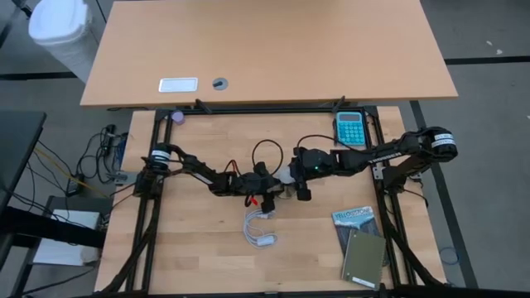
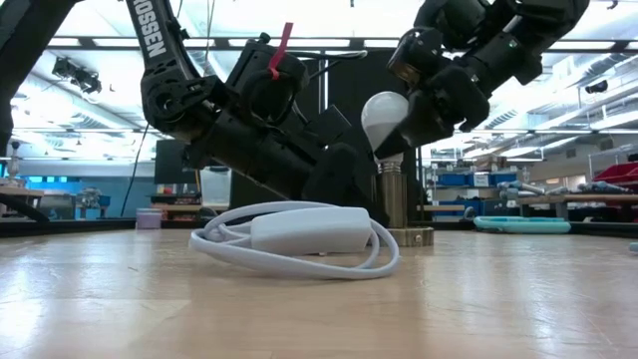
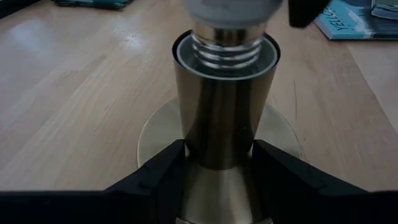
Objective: Screw lightbulb
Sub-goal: Insert the lightbulb into the desk lamp
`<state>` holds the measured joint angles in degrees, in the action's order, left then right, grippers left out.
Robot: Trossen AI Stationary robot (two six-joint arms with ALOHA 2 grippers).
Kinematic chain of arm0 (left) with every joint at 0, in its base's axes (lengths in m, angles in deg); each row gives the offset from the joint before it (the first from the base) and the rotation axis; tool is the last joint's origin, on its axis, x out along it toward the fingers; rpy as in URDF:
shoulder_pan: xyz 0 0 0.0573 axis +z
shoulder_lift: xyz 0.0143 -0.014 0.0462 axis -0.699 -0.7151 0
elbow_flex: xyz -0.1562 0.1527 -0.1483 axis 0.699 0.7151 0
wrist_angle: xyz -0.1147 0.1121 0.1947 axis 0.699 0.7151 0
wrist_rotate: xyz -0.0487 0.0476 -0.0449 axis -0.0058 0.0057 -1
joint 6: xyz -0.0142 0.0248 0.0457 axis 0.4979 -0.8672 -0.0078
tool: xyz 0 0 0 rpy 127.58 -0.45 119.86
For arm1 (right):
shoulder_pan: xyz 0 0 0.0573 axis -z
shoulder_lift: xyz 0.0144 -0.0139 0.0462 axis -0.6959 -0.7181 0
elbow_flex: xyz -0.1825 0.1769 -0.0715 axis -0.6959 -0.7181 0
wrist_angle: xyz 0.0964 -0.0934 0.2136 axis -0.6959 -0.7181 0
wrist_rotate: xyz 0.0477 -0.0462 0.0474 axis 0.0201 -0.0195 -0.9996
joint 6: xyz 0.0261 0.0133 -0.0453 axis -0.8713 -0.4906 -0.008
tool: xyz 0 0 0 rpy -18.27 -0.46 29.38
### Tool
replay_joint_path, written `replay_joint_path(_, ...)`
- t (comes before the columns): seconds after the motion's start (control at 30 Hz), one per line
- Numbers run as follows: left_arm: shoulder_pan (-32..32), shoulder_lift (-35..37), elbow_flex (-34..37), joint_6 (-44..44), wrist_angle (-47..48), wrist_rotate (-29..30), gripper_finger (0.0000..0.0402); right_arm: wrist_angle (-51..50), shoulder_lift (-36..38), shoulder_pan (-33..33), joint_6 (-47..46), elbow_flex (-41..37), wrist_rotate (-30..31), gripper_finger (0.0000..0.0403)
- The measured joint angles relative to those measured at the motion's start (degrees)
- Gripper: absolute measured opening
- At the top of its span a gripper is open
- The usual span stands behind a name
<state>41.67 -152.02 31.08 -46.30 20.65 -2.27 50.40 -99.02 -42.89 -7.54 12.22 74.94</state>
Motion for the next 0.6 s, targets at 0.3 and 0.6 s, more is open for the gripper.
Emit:
replay_joint_path(0.3, 0.0, 0.0, 0.0, 1.5, -0.1, 0.0, 0.0193, 6.1, 0.0, -0.3, 0.4, -3.7, 0.0, 0.0231)
replay_joint_path(0.6, 0.0, 0.0, 0.0, 2.4, -0.2, -0.1, 0.0193, 11.8, 0.0, -0.2, 2.0, -7.4, -0.1, 0.0231)
